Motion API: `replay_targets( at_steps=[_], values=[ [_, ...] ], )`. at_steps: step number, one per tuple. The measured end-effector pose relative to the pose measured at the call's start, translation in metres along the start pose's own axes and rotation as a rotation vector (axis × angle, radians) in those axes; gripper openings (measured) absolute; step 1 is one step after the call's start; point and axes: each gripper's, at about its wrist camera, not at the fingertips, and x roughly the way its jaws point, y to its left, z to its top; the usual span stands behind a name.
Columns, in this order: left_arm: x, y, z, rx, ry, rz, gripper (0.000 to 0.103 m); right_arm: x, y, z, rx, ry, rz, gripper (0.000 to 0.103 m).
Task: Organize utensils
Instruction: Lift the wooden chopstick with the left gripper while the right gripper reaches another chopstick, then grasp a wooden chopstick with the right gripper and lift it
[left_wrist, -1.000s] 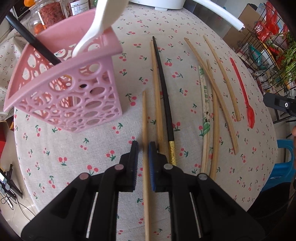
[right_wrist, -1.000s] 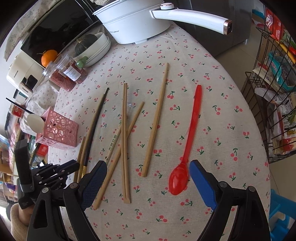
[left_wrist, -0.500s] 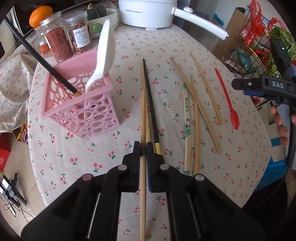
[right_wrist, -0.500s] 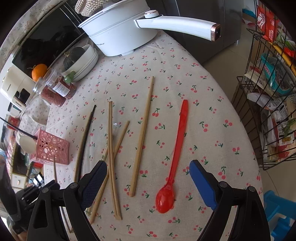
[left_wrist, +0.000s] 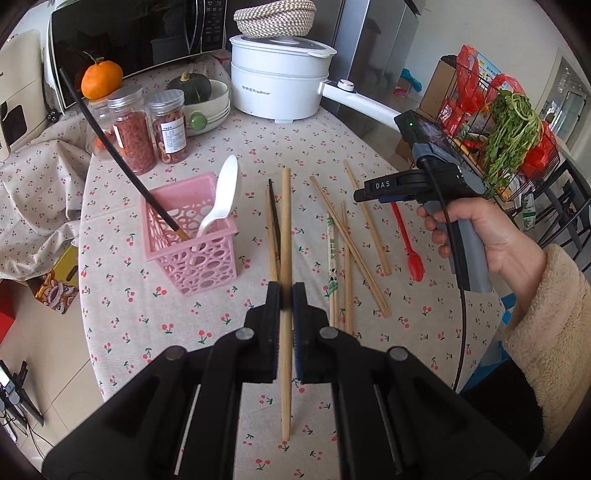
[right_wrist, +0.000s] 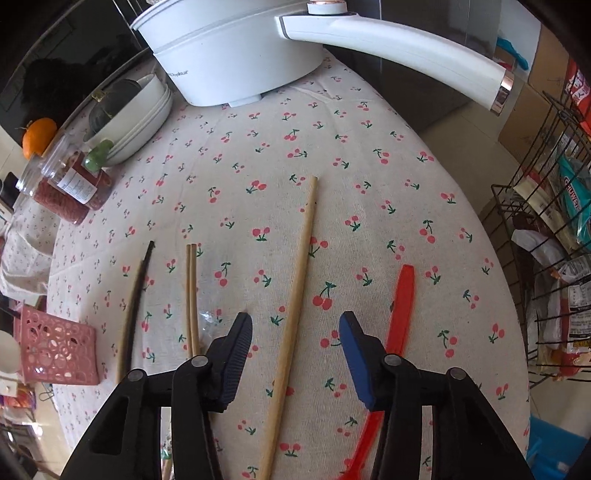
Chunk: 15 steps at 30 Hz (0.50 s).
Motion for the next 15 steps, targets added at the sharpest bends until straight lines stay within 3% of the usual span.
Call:
replay_targets(
  at_steps=[5, 7, 11, 15],
  values=[
    [-0.001, 0.000, 0.000, -0.010, -0.001, 0.005, 0.007, 0.006, 0.006, -0.002, -0.012, 0.004, -0.048, 0.033],
    [-0.002, 0.000, 0.000, -0.010, -0.006, 0.005, 0.007, 0.005, 0.006, -0.004, -0.019, 0.008, -0.050, 0.009],
    [-0.008, 0.000, 0.000, -0.004, -0.031, 0.007, 0.007, -0.001, -0.003, -0.011, 0.019, 0.006, 0.055, 0.007],
    [-0.020, -0.003, 0.001, 0.007, -0.066, 0.008, 0.007, -0.035, -0.006, -0.019, 0.018, -0.077, 0.122, 0.007]
  ],
)
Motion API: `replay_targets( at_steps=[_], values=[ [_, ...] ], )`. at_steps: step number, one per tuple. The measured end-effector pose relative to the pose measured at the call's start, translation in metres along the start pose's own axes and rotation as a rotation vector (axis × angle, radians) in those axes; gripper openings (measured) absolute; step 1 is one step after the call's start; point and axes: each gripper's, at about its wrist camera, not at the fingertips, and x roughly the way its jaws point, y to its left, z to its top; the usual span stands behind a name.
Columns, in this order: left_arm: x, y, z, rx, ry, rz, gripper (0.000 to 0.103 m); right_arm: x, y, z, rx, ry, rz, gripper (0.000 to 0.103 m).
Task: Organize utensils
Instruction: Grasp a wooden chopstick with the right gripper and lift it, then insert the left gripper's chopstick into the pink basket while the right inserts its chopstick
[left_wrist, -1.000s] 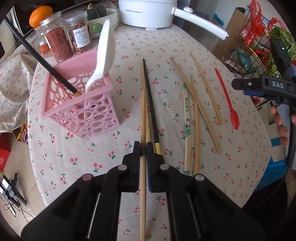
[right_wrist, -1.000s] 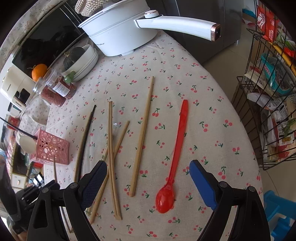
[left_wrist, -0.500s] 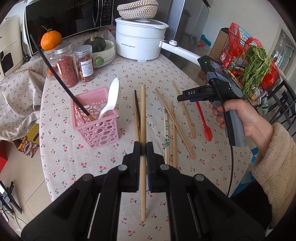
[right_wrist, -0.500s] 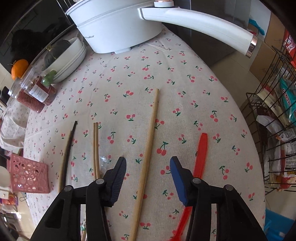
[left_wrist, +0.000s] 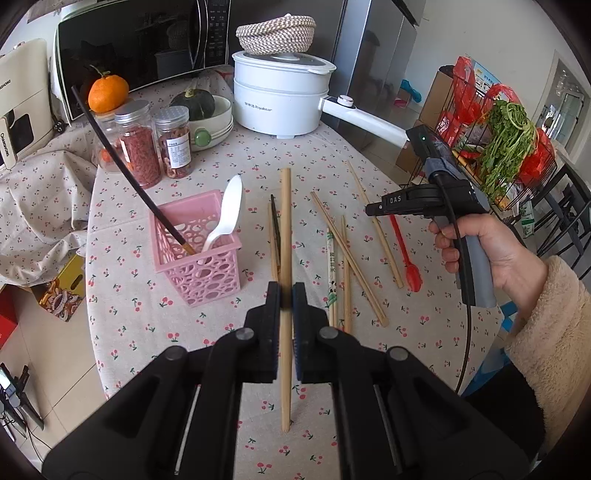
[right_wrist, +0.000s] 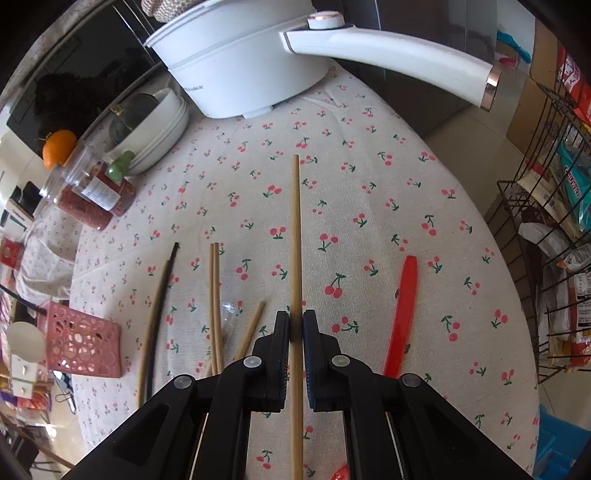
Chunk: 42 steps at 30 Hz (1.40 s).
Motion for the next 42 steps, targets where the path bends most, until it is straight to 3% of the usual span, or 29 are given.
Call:
replay_targets(
  at_steps=[9, 18, 24, 30, 33, 42],
  values=[
    [-0.032, -0.008, 0.011, -0.005, -0.104, -0.027, 0.007, -0.095, 0.013, -0.019, -0.072, -0.218, 0.153, 0.007],
    [-0.068, -0.010, 0.026, -0.031, -0.299, -0.032, 0.007, -0.158, 0.034, -0.033, -0.133, -0.403, 0.237, 0.007],
    [-0.097, 0.003, 0.037, -0.063, -0.482, 0.055, 0.007, -0.181, 0.054, -0.040, -0.150, -0.524, 0.299, 0.007],
    [-0.103, 0.020, 0.041, -0.076, -0.593, 0.187, 0.007, -0.175, 0.076, -0.038, -0.163, -0.538, 0.324, 0.007],
    [-0.090, 0.031, 0.043, -0.074, -0.588, 0.236, 0.007, -0.170, 0.085, -0.037, -0.167, -0.542, 0.331, 0.007],
    [-0.033, 0.069, 0.041, -0.170, -0.444, 0.241, 0.007, -0.168, 0.117, -0.045, -0.157, -0.607, 0.367, 0.007]
  ],
)
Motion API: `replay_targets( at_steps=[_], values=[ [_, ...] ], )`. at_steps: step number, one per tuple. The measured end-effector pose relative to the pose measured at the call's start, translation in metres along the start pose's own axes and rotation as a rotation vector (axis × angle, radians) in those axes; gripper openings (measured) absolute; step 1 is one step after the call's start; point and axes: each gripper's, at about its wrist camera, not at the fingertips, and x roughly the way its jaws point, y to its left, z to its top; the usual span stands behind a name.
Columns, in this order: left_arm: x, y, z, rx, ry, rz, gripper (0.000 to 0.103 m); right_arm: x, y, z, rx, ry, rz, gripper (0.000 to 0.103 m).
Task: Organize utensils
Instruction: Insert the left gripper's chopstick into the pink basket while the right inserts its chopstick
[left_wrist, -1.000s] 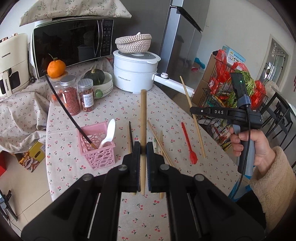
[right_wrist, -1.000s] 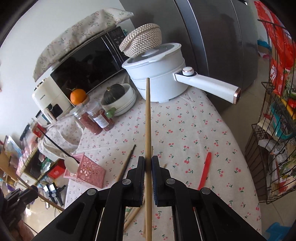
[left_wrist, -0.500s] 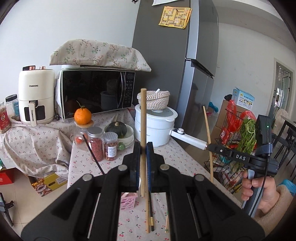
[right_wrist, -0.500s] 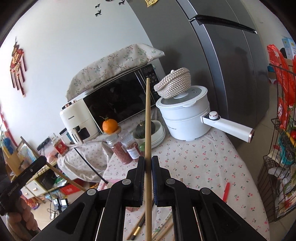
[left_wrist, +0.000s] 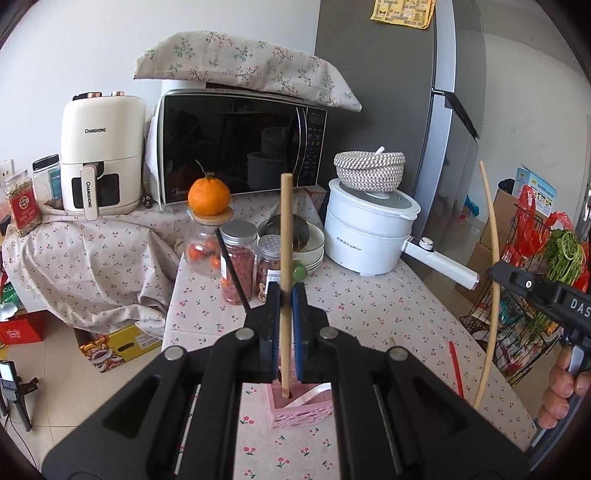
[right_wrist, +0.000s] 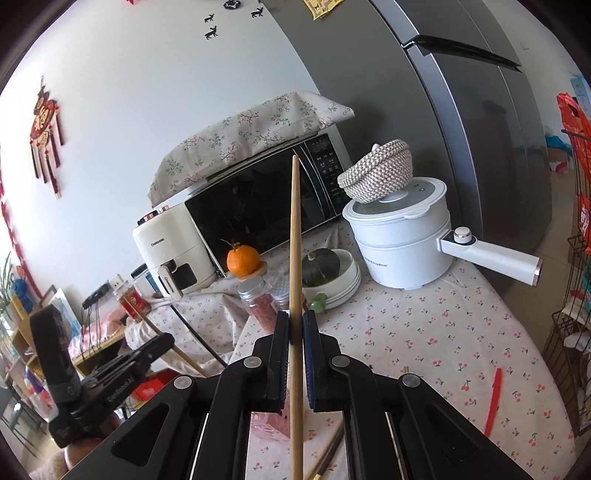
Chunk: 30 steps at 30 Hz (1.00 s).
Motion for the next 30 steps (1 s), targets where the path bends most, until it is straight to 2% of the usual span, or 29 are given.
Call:
replay_targets(
  at_steps=[3, 7, 10, 12, 18, 25, 28, 30],
  values=[
    [0.014, 0.002, -0.006, 0.004, 0.030, -0.020, 0.007, 0.003, 0.019, 0.000, 0.009, -0.047, 0.013, 0.007],
    [0.025, 0.012, -0.009, -0.038, 0.119, -0.038, 0.011, 0.018, 0.048, -0.004, -0.011, -0.090, 0.007, 0.007],
    [0.015, 0.022, -0.008, -0.084, 0.149, -0.046, 0.026, 0.036, 0.063, -0.010, -0.005, -0.114, -0.016, 0.007],
    [0.006, 0.028, -0.008, -0.098, 0.164, -0.038, 0.043, 0.050, 0.069, -0.016, 0.011, -0.135, -0.040, 0.008],
    [-0.005, 0.050, -0.014, -0.091, 0.225, 0.039, 0.059, 0.086, 0.084, -0.036, 0.001, -0.207, -0.156, 0.008],
    [-0.003, 0.082, -0.018, -0.195, 0.272, 0.048, 0.060, 0.112, 0.095, -0.055, -0.060, -0.294, -0.301, 0.008],
    [-0.004, 0.082, -0.018, -0.191, 0.271, 0.049, 0.060, 0.119, 0.093, -0.060, -0.068, -0.287, -0.332, 0.008],
    [-0.003, 0.079, -0.019, -0.180, 0.274, 0.046, 0.061, 0.119, 0.088, -0.061, -0.038, -0.263, -0.323, 0.008]
  ],
)
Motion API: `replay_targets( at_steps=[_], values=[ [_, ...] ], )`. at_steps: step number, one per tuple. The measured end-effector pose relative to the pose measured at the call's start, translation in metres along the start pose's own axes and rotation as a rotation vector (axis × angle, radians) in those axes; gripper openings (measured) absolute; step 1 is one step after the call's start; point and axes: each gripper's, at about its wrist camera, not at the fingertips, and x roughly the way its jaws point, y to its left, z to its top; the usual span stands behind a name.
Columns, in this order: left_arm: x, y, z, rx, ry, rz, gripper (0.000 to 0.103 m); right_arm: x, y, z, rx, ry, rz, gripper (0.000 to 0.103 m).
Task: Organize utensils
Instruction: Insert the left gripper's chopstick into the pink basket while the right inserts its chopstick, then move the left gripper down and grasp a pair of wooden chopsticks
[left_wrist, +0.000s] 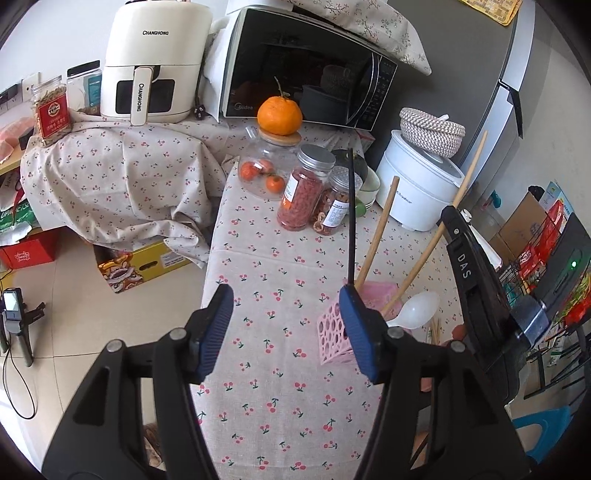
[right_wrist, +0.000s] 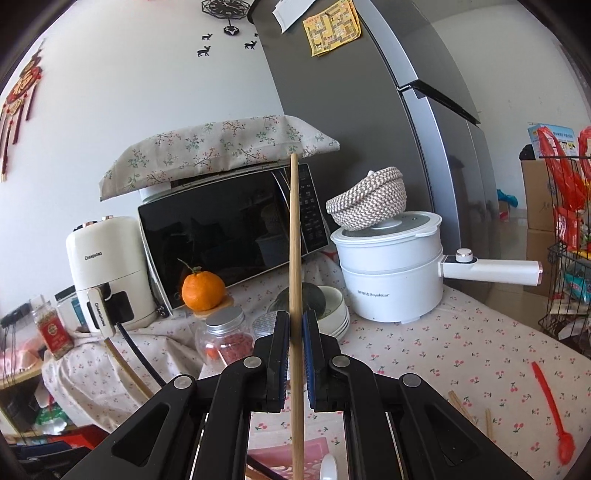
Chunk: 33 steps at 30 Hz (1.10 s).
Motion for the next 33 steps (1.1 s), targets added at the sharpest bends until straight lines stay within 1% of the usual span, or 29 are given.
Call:
replay_targets(
  at_steps=[1, 2, 3, 4, 6, 8, 10, 11, 13, 17, 19, 22, 25, 27, 29, 31, 33],
  values=[
    [0.000, -0.001, 0.000, 0.005, 0.002, 0.000, 0.062, -0.002, -0.003, 0.001, 0.016, 0.012, 0.007, 0.010],
    [0.001, -0.003, 0.000, 0.009, 0.003, 0.000, 0.065, -0.005, -0.005, 0.003, 0.032, 0.021, 0.021, 0.014],
    [0.001, -0.003, -0.001, 0.012, 0.004, 0.000, 0.069, -0.009, -0.008, 0.007, 0.042, 0.026, 0.037, 0.024],
    [0.001, -0.005, -0.001, 0.014, 0.004, 0.001, 0.071, -0.014, -0.010, 0.012, 0.045, 0.029, 0.050, 0.032],
    [0.001, -0.010, -0.002, 0.019, 0.007, 0.001, 0.075, -0.024, -0.014, 0.027, 0.038, 0.040, 0.077, 0.040],
    [0.001, -0.014, -0.003, 0.023, 0.019, -0.013, 0.077, -0.035, -0.021, 0.044, 0.023, 0.059, 0.101, 0.044],
    [0.002, -0.020, -0.006, 0.023, 0.040, -0.032, 0.080, -0.044, -0.030, 0.060, 0.010, 0.089, 0.120, 0.056],
    [0.003, -0.023, -0.007, 0.023, 0.051, -0.042, 0.081, -0.049, -0.038, 0.066, 0.009, 0.107, 0.125, 0.058],
    [0.005, -0.029, -0.011, 0.026, 0.073, -0.060, 0.082, -0.057, -0.053, 0.077, 0.001, 0.151, 0.114, 0.068],
    [0.005, -0.049, -0.020, 0.066, 0.112, -0.085, 0.084, -0.065, -0.091, 0.086, -0.025, 0.261, 0.063, 0.076],
    [0.004, -0.060, -0.024, 0.086, 0.122, -0.085, 0.084, -0.064, -0.110, 0.085, -0.037, 0.328, 0.032, 0.083],
    [0.003, -0.075, -0.032, 0.107, 0.141, -0.089, 0.085, -0.062, -0.140, 0.076, -0.022, 0.426, -0.006, 0.084],
    [0.003, -0.093, -0.042, 0.141, 0.169, -0.096, 0.086, -0.063, -0.170, 0.063, 0.021, 0.477, -0.026, 0.085],
    [0.001, -0.108, -0.052, 0.174, 0.185, -0.103, 0.086, -0.059, -0.186, 0.055, 0.029, 0.532, -0.051, 0.085],
    [0.003, -0.122, -0.061, 0.212, 0.208, -0.112, 0.086, -0.054, -0.200, 0.051, 0.038, 0.585, -0.043, 0.085],
    [0.006, -0.137, -0.072, 0.250, 0.237, -0.119, 0.086, -0.050, -0.215, 0.047, 0.037, 0.621, -0.054, 0.085],
    [0.013, -0.151, -0.081, 0.273, 0.266, -0.122, 0.086, -0.043, -0.227, 0.041, 0.007, 0.689, -0.071, 0.086]
  ],
)
